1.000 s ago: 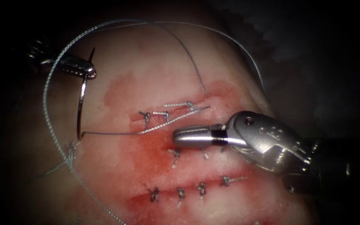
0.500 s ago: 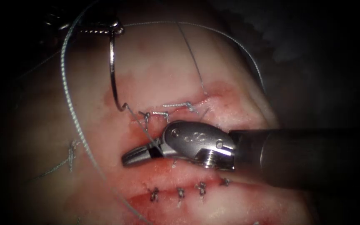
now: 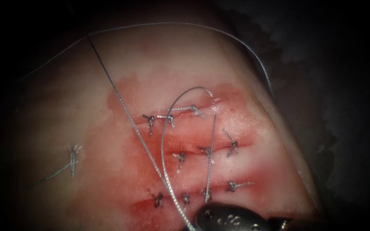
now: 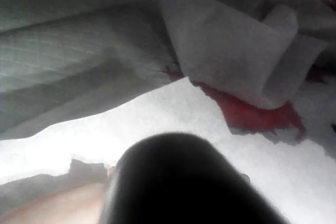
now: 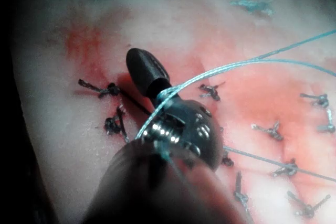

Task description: Wound Closure

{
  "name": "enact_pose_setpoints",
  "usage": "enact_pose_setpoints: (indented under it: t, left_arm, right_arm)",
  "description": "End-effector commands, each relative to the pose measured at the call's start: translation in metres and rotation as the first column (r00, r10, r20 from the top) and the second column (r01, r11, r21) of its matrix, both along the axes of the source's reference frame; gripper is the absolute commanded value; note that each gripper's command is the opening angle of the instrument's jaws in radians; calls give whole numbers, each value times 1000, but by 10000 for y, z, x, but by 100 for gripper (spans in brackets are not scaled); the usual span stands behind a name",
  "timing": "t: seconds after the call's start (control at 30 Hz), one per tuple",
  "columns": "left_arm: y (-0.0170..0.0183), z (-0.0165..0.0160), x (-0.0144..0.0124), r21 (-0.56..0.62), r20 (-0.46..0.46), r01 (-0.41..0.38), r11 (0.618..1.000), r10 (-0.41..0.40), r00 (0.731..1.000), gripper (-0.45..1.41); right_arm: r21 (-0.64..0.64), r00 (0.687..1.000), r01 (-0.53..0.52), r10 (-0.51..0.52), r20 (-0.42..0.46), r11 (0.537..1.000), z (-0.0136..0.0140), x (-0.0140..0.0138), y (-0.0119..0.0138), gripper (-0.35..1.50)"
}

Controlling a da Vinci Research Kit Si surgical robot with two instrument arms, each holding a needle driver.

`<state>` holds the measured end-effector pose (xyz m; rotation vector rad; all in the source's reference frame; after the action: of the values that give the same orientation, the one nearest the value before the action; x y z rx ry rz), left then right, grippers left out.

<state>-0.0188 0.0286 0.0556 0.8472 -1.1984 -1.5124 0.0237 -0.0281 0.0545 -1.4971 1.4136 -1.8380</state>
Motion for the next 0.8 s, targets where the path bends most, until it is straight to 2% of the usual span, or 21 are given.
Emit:
enact_pose_setpoints:
  t: [0.03, 0.1, 0.13, 0.17, 0.3, 0.5, 0.63, 0.7, 0.73, 0.77, 0.8]
  left_arm:
    - [22, -3, 10, -25, -15, 25, 999, -25, 1000, -45]
    - [33, -4, 30, -36, -40, 56, 998, -57, 998, -45]
    - [45, -7, 52, -62, -69, 86, 994, -90, 994, -45]
    - [50, -10, 61, -71, -79, 94, 993, -100, 992, -45]
    - [70, -27, 100, -112, -130, 130, 985, -144, 981, -45]
    - [87, -43, 138, -142, -178, 161, 977, -186, 966, -45]
    - [96, -50, 161, -173, -190, 179, 969, -211, 959, -45]
    - [105, -60, 183, -202, -214, 197, 959, -240, 947, -45]
    - [112, -68, 206, -230, -237, 215, 949, -269, 933, -45]
    - [116, -71, 217, -235, -247, 228, 945, -285, 926, -45]
    - [123, -75, 245, -251, -267, 240, 938, -305, 914, -45]
  right_arm:
    - [29, 1000, 7, -7, 11, 1000, -2, -1, -8, -35]
    - [66, 999, 17, -19, 29, 998, -6, -11, -20, -35]
    - [91, 999, 21, -25, 44, 996, -9, -19, -29, -35]
    - [104, 998, 22, -27, 51, 994, -11, -25, -35, -35]
    - [136, 997, 28, -37, 65, 990, -22, -37, -42, -35]
    - [203, 994, 46, -65, 89, 978, -36, -67, -62, -35]
    - [231, 992, 53, -78, 101, 972, -44, -81, -61, -35]
    - [258, 987, 63, -98, 124, 964, -47, -99, -68, -35]
    - [267, 986, 60, -100, 137, 962, -49, -112, -71, -35]
    - [273, 984, 54, -98, 149, 961, -50, -121, -73, -35]
    - [275, 982, 44, -93, 167, 960, -53, -134, -74, -35]
